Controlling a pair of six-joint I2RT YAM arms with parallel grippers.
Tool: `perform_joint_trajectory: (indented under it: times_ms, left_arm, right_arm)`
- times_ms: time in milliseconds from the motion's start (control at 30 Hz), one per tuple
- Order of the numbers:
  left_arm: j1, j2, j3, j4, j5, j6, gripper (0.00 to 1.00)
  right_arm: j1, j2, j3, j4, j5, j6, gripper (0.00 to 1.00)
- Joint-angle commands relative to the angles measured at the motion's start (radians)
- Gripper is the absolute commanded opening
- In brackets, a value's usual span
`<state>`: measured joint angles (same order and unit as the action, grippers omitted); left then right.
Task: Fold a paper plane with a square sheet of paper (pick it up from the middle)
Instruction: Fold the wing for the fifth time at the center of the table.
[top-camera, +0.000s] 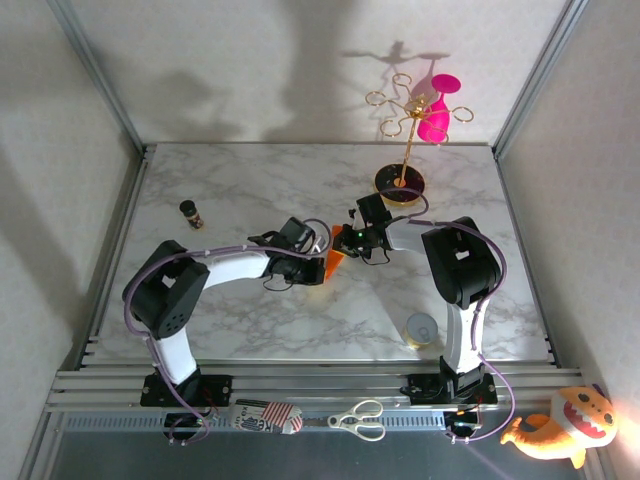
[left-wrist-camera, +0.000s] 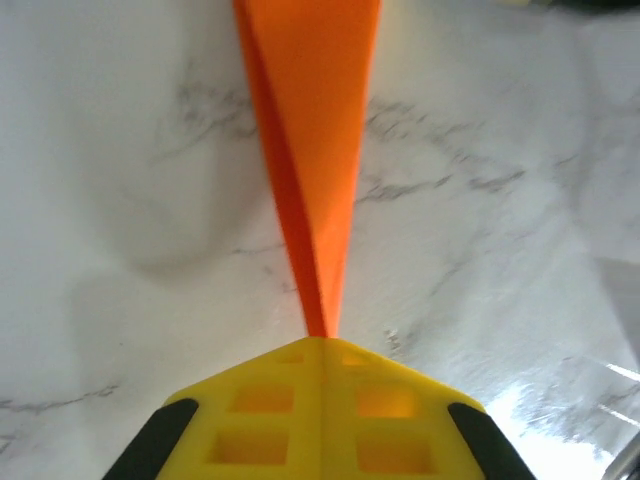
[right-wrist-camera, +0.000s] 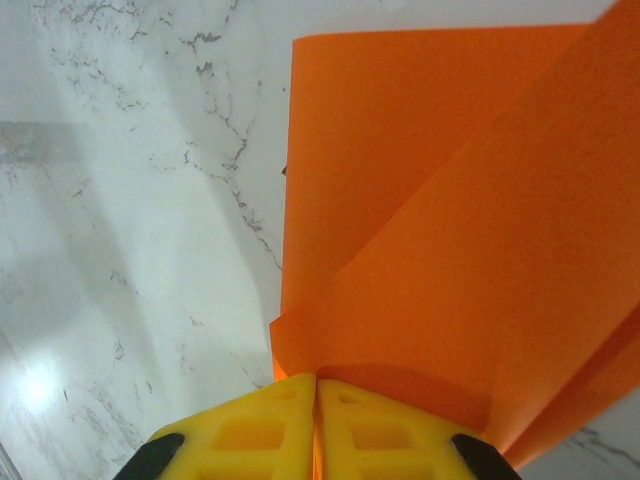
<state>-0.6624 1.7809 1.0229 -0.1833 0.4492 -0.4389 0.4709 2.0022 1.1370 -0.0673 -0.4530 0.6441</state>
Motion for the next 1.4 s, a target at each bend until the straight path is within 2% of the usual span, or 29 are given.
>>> perform_joint_trajectory:
  times_ms: [0, 100, 267, 500, 800, 967, 1233, 1367]
  left_arm:
    - [-0.008, -0.032, 0.034, 0.039, -0.072, -0.045, 0.01]
    - [-0.009, -0.016, 0.038, 0.075, -0.083, -0.071, 0.02]
    - [-0.014, 0.051, 0.039, 0.200, 0.063, -0.118, 0.02]
    - [-0.017, 0.127, 0.041, 0.205, 0.085, -0.111, 0.02]
    - [-0.015, 0.150, -0.029, 0.082, 0.036, 0.012, 0.00]
    - [-0.005, 0.138, -0.102, 0.059, 0.052, 0.051, 0.00]
    - [-0.005, 0.021, -0.162, -0.074, 0.057, 0.125, 0.00]
    - [0.000, -0.046, -0.137, -0.101, 0.042, 0.126, 0.00]
  right_arm:
    - [-0.003, 0.112, -0.042, -0.112, 0.169, -0.004, 0.12]
    - [-0.003, 0.112, -0.045, -0.111, 0.170, -0.004, 0.12]
    - [-0.003, 0.118, -0.044, -0.113, 0.168, -0.004, 0.12]
    - [-0.003, 0.120, -0.041, -0.117, 0.168, -0.008, 0.12]
    - [-0.002, 0.125, -0.038, -0.121, 0.168, -0.011, 0.12]
    - [-0.003, 0.130, -0.037, -0.120, 0.168, -0.011, 0.12]
    - [-0.003, 0.125, -0.038, -0.120, 0.166, -0.011, 0.12]
    - [-0.002, 0.120, -0.042, -0.117, 0.166, -0.009, 0.12]
